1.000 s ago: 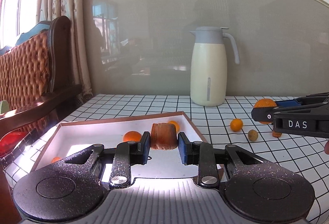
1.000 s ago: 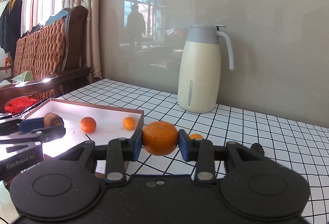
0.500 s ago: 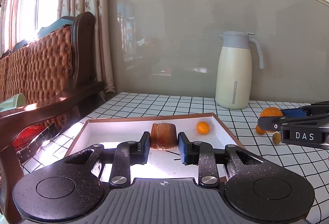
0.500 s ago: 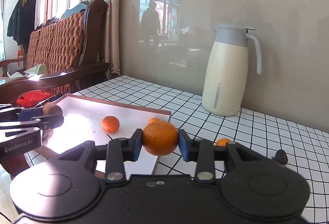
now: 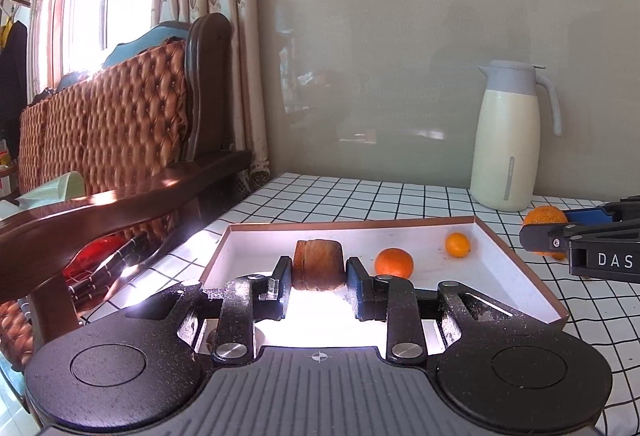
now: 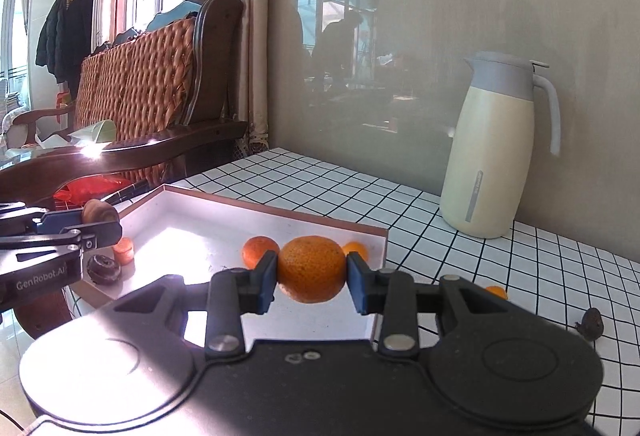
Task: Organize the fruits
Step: 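Carry the carrot piece with the left gripper while the right carries the orange over the tray, then open the left gripper over the tray while the right gripper releases the orange inside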
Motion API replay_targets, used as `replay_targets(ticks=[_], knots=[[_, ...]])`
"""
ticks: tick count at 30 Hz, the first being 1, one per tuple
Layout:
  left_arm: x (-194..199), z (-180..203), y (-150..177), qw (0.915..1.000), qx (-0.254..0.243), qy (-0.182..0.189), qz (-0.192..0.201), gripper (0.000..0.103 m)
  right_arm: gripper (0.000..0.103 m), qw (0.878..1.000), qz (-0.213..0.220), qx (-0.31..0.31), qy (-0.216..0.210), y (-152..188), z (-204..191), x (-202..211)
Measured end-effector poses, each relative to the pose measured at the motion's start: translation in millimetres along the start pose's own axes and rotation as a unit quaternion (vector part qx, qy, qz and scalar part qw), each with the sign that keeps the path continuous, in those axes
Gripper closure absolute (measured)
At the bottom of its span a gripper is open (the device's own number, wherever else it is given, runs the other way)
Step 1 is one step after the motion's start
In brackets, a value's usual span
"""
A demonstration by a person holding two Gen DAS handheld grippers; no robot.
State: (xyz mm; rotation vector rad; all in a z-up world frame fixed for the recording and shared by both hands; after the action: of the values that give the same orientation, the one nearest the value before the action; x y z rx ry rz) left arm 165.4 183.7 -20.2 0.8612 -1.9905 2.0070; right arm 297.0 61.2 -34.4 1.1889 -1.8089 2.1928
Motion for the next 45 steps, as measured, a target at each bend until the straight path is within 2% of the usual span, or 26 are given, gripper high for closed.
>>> replay_targets(ticks=[14,23,35,45], knots=[[-18.8,-32.0,-6.7,0.9997,0.011,-0.021,-0.003,0.074,0.075,1.0,-0.003,0.001,-0.006,-10.9,-10.6,-19.4],[-46.4,-41.9,-16.1,0.9994,0.02,-0.027,-0.012,0.074,0.075,1.0,0.003,-0.019,0.016,-16.4,14.1,-25.9],[-76.8,-46.3,-18.1,0.9989,0.02,-0.029,-0.032,0.074,0.075,0.999,-0.014,-0.031,0.024,-18.7,28.2,-58.2],[-100.0,-60.5,-24.2,0.9977,0.037,-0.035,-0.045,0.074,0.075,0.999,-0.019,-0.039,0.023,-23.5,33.7,-74.6]])
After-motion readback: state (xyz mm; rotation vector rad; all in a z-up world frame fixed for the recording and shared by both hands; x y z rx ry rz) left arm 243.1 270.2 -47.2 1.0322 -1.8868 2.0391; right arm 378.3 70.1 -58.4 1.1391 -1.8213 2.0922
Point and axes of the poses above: each gripper's, at about its wrist camera, not at the fingertips, and x roughly against the way its jaws point, z to its right, y to its underside, the point moved 10 cm from there along -x, roughly the way its jaws point, and after that the axes turned 10 degrees about -z, right-handed, at the moved point
